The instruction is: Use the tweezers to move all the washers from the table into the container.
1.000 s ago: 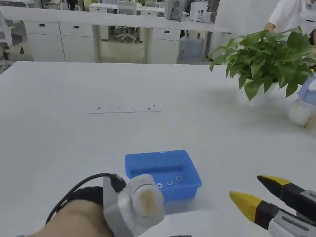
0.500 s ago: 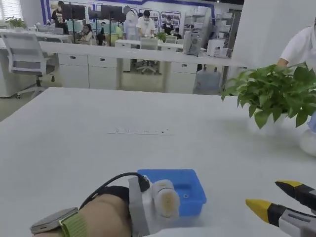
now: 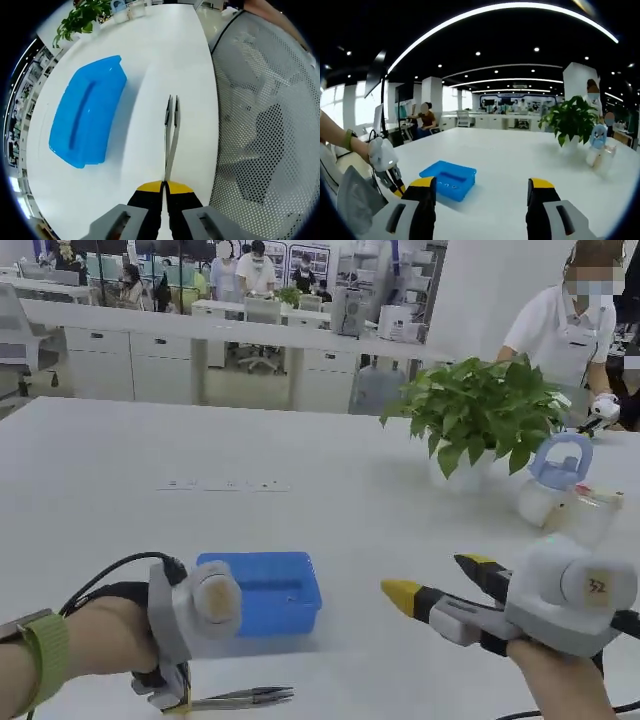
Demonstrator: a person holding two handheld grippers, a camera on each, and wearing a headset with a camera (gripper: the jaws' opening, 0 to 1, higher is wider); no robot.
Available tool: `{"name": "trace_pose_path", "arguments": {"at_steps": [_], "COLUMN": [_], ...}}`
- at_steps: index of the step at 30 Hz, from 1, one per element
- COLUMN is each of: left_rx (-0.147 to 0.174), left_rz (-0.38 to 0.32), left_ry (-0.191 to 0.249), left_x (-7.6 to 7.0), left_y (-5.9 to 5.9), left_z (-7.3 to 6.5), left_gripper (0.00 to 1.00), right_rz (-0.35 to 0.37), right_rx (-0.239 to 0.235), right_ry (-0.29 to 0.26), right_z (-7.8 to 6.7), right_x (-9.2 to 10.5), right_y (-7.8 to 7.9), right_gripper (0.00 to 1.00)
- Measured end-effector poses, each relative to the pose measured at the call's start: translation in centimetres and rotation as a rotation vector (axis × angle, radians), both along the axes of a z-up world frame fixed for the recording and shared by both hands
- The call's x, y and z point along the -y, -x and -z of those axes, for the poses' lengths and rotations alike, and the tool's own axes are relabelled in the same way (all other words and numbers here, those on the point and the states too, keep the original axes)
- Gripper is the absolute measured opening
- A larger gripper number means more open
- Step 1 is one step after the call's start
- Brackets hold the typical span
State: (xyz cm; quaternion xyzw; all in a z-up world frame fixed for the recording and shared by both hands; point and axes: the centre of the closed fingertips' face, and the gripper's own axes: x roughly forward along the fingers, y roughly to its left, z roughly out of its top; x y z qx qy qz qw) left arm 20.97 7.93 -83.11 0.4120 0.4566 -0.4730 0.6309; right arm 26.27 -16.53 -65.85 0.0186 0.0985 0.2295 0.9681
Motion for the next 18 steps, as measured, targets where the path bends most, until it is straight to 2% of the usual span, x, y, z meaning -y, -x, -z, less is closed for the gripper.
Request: {"name": "trace_pose_path", "arguments": {"at_steps": [1,3,4,5,6,7,8,10,11,12,14,16,17,18], "left_rx": [0.004,0.010,0.001,-0.002,-0.003,-0.005,0.005,0.038,0.088,0.125,0.211,0.335,0.373,0.396], "left_rz": [-0.001,-0.073,-0.155,-0.206,-0.277,-0.322,-0.399,-0.455,-0.483,-0.498,-0.517,-0.578,-0.603,-0.637], "left_ry": [0.002,0.049,0.094,0.127,0.205,0.249,0.312,0.363,0.409,0.441,0.528,0.640,0.703,0.756], "left_x": [0.0,0.0,0.1,0.1,0.3,0.4,0.4,0.1,-0.2,-0.3,-0.1,-0.2,0.1,0.2], "left_y": [-0.1,-0.2,-0.2,-0.4,-0.4,-0.4,-0.5,-0.7,-1.0,-1.2,-1.8,-2.5,-2.4,-2.3], "left_z": [0.0,-0.1,-0.2,-0.2,-0.4,-0.5,-0.7,-1.2,-2.1,-2.9,-6.0,-9.5,-10.9,-11.8], "left_gripper": [0.00,0.00,0.00,0.00,0.01,0.04,0.13,0.25,0.29,0.30,0.33,0.37,0.43,0.49], "right_rz": [-0.008,-0.031,-0.045,-0.053,-0.060,-0.064,-0.082,-0.103,-0.118,-0.120,-0.130,-0.130,-0.129,-0.123], "right_rx": [0.004,-0.002,0.001,0.004,0.003,0.002,0.004,-0.010,-0.006,0.003,0.001,-0.009,-0.009,-0.006], "right_ry": [-0.010,-0.025,-0.033,-0.034,-0.029,-0.025,-0.009,0.031,0.078,0.111,0.166,0.169,0.175,0.184], "right_z": [-0.1,-0.3,-0.4,-0.4,-0.4,-0.3,-0.2,0.3,0.6,0.8,1.4,1.7,1.8,1.8], "right_x": [0.0,-0.2,-0.4,-0.5,-0.7,-0.7,-0.9,-1.0,-1.0,-0.9,-0.8,-1.0,-1.2,-1.2], "right_y": [0.0,0.0,0.0,0.0,0.0,0.0,0.0,0.1,0.0,-0.1,-0.2,-0.2,0.0,0.1], "right_gripper": [0.77,0.78,0.77,0.77,0.77,0.77,0.78,0.77,0.77,0.77,0.77,0.77,0.77,0.76]}}
